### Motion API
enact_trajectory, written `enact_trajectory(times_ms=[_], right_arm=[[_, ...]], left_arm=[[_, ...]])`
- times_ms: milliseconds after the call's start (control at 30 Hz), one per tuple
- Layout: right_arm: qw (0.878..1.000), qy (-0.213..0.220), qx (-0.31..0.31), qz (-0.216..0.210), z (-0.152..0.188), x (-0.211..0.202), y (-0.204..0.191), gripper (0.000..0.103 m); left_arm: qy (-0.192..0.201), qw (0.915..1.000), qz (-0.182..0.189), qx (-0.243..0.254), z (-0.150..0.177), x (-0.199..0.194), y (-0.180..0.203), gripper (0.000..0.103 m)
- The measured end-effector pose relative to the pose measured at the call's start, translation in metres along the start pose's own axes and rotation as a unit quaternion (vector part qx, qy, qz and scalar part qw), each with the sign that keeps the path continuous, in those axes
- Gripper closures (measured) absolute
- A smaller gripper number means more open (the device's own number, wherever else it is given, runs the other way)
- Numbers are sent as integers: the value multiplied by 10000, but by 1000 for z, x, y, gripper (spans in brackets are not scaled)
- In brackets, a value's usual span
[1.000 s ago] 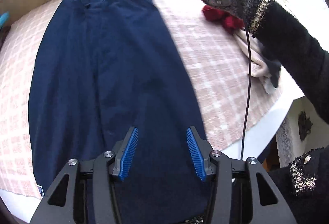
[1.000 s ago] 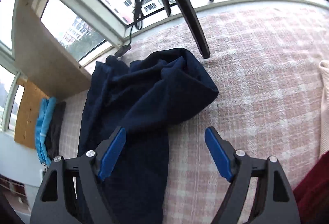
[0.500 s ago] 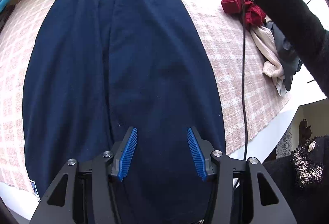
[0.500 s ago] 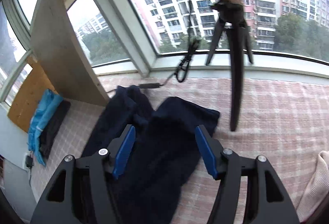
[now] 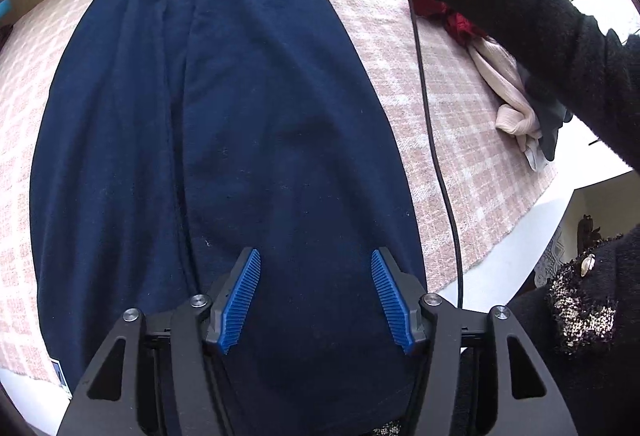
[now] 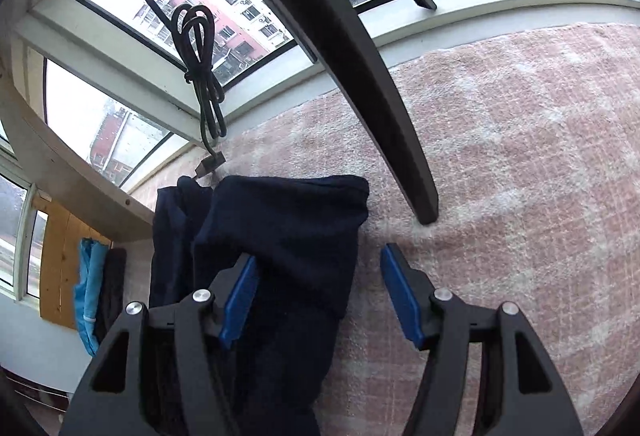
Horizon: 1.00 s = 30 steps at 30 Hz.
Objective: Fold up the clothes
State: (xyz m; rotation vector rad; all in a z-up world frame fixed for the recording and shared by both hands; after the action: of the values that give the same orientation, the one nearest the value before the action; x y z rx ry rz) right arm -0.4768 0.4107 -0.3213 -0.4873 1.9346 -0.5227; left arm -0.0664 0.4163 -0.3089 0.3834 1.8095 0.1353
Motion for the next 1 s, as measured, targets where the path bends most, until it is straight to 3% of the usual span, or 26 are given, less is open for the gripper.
enact_trajectory(times_ms=[100,200,233,300,367,467,533,667,700,800,867,1000], right_arm=[[9999,43,-125,-66,2,6,-9,83],[9962,499,-655,275,-6,-7,-20,92],[9923,711,-901,462,-11,-14,-25,92],[9722,1204,-1627,1176,-26,-27,-38,92],[9556,1206,-2004,1790,-36,-25,-42,90],[9623,1090,-2029,1448,-36,-33,-56,82],[9634,1139,-2048,1304,-28,-51,-61,62],[9745,10,-2207,408,40,-51,-79,60],[9689,-221,-2427,438,63,-52,-82,60],[9553,-594,-2878,324,126,-61,-100,60],[9449,-832,-3155,246,168,-68,-111,60],[9438,-1060,-3120,-258,243,-97,-124,60]], left_arm=[[-22,10000,-10,90,-1,1,2,40],[-30,9998,-45,179,-1,3,3,37],[-31,9998,-61,209,-1,3,3,36],[-26,9997,-76,246,-2,4,3,35],[-27,9997,-47,253,-3,4,2,34],[-28,9996,-55,290,-4,5,2,31],[-24,9995,-78,307,-5,6,2,31],[-5,9999,81,133,-8,4,-3,34],[-17,9999,152,45,-8,1,-5,41],[130,9994,262,-195,-8,-19,-18,42],[273,9993,70,-250,-3,-41,-35,42],[433,9970,-501,-411,27,-87,-81,41]])
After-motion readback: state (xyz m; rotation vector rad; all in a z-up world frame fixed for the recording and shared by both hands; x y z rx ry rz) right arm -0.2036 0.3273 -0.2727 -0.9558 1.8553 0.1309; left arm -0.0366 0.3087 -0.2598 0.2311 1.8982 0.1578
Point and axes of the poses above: each gripper's, at about its wrist camera, not at the fingertips, and x roughly the way its jaws point, y to its right, z to its underside, the point moved 10 cm from there along x, roughly the way its jaws point, and after that the axes turned 1 degree about y, right-handed, at the moved point
